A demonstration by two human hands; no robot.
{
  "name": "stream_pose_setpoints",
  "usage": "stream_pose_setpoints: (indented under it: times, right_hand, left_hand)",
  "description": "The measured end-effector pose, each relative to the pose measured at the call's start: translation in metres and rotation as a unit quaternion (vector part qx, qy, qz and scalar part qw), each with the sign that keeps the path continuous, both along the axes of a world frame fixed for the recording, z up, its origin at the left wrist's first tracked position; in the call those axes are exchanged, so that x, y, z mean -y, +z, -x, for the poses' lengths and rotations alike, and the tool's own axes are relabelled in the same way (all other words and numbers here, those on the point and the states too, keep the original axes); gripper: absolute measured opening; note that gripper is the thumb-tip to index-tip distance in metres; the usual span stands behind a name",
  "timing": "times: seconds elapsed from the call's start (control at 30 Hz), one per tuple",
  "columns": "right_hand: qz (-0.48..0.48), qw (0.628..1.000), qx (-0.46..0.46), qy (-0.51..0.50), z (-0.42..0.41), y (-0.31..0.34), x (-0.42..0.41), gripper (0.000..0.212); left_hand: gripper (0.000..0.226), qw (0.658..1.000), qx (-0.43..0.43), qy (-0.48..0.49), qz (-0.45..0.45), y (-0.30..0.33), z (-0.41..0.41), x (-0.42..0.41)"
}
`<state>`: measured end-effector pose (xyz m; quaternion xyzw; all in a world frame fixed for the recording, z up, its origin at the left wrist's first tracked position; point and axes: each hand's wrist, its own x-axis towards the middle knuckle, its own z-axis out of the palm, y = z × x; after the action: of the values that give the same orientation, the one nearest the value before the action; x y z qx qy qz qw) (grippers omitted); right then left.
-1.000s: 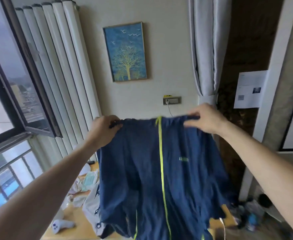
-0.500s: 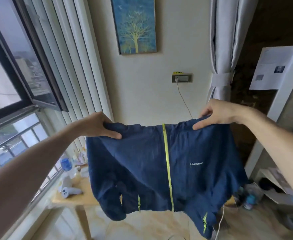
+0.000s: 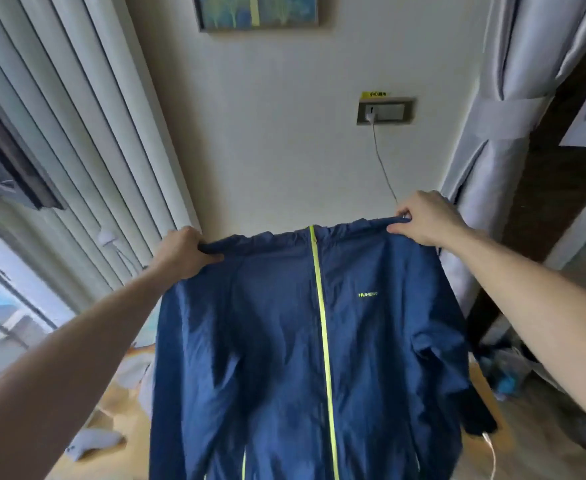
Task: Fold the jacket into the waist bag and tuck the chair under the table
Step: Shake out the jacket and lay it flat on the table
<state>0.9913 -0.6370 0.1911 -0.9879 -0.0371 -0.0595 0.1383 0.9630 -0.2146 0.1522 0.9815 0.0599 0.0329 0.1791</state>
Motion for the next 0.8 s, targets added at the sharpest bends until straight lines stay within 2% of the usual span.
stream_pose_setpoints:
  times: [0.2, 0.33, 0.43, 0.5, 0.57, 0.63, 0.7, 0.77, 0.8]
  right_hand:
    - [0.03, 0.996, -0.043, -0.072, -0.173, -0.137, -0.039, 0.015]
    - [0.058, 0.99, -0.09, -0.091, -0.236, -0.219, -0.05, 0.014]
    - [0.063, 0.989, -0.092, -0.1, -0.245, -0.273, -0.058, 0.017]
    - [0.094, 0.99, -0.069, -0.079, -0.229, -0.312, -0.069, 0.035]
    - [0.101, 0.993, -0.053, 0.005, -0.201, -0.352, -0.084, 0.051]
    - [0.1, 0.986, -0.099, 0.086, -0.176, -0.39, -0.094, 0.057]
    - [0.114, 0.965, -0.205, 0.114, -0.163, -0.414, -0.1, 0.06]
    - [0.139, 0.942, -0.286, 0.105, -0.168, -0.423, -0.103, 0.058]
    - [0.14, 0.945, -0.279, 0.1, -0.179, -0.423, -0.104, 0.054]
  left_hand:
    - [0.022, 0.999, -0.025, 0.021, -0.012, -0.117, -0.169, -0.018]
    - [0.02, 0.997, -0.047, -0.015, -0.061, -0.19, -0.243, -0.02]
    - [0.015, 0.989, -0.068, -0.055, -0.119, -0.249, -0.26, -0.013]
    - [0.042, 0.977, -0.047, -0.08, -0.193, -0.285, -0.256, -0.002]
    - [0.061, 0.963, 0.013, -0.16, -0.214, -0.312, -0.243, 0.016]
    - [0.059, 0.943, 0.025, -0.263, -0.202, -0.336, -0.227, 0.04]
    - [0.059, 0.919, -0.076, -0.327, -0.209, -0.358, -0.216, 0.057]
    - [0.062, 0.909, -0.216, -0.292, -0.206, -0.378, -0.217, 0.062]
    - [0.062, 0.921, -0.238, -0.252, -0.178, -0.382, -0.225, 0.063]
